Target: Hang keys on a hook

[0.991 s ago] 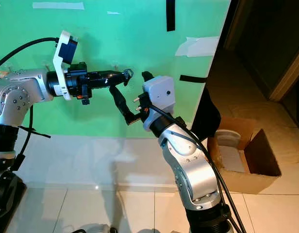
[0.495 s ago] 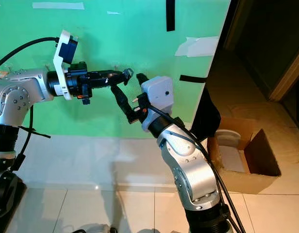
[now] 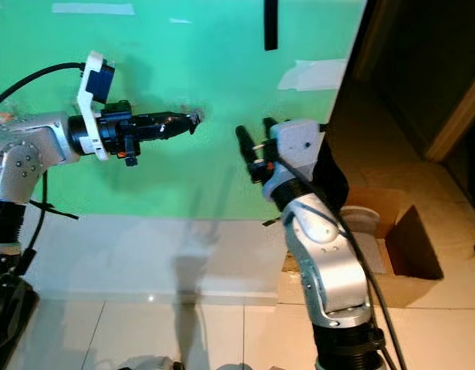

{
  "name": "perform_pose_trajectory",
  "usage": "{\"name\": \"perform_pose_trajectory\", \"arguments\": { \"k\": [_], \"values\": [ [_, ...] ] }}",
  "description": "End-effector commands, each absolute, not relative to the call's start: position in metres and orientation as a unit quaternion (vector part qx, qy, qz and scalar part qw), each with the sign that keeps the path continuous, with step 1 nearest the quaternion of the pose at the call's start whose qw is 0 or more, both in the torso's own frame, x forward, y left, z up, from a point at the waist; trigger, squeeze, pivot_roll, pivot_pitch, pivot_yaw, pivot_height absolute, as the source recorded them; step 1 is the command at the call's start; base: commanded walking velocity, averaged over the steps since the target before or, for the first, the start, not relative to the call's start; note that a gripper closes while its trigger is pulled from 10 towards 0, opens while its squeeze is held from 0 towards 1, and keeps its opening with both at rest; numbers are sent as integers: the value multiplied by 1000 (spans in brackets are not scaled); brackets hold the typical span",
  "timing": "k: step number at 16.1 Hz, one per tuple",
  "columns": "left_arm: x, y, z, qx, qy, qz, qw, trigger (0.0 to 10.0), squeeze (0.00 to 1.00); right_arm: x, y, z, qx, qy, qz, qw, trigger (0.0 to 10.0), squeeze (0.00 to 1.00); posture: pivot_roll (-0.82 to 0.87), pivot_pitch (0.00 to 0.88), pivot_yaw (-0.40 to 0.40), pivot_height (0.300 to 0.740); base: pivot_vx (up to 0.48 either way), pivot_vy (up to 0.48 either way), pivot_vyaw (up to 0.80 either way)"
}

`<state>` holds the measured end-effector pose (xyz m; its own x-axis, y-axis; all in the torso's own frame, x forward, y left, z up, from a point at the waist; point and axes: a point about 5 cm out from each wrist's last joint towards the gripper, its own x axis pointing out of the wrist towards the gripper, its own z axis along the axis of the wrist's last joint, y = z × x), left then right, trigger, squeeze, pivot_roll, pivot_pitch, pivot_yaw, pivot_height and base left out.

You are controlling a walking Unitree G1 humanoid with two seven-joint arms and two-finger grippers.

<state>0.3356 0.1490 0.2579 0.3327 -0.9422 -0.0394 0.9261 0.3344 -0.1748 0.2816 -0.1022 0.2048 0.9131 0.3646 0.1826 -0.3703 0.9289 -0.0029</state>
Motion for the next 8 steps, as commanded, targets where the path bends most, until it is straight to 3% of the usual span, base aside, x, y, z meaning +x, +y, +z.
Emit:
{"name": "perform_pose_trajectory", "arguments": {
  "k": [1, 4, 5, 6, 7, 8],
  "values": [
    [336, 150, 261, -58, 63, -571, 817, 10000, 0, 281, -102, 202, 14, -80, 190, 978, 0, 0, 27, 0, 12, 740, 0, 0, 0],
    [337, 150, 260, -56, 61, -567, 819, 10000, 0, 280, -100, 201, 12, -79, 198, 977, 0, 0, 27, 0, 12, 740, 0, 0, 0],
    [338, 151, 259, -53, 62, -564, 822, 10000, 0, 279, -99, 201, 6, -80, 203, 976, 7686, 0, 30, 0, 2, 740, 0, 0, 0],
    [338, 150, 258, -48, 63, -561, 824, 10000, 0, 278, -98, 200, 8, -81, 212, 974, 10000, 0, 30, 0, 2, 740, 0, 0, 0],
    [340, 148, 256, -31, 65, -556, 828, 10000, 0, 274, -92, 201, 17, -81, 242, 967, 10000, 1000, 29, 0, 6, 740, 0, 0, 0],
    [341, 147, 254, -22, 66, -553, 831, 10000, 0, 271, -89, 201, 21, -81, 258, 963, 10000, 1000, 29, 0, 6, 740, 0, 0, 0]
  ]
}}
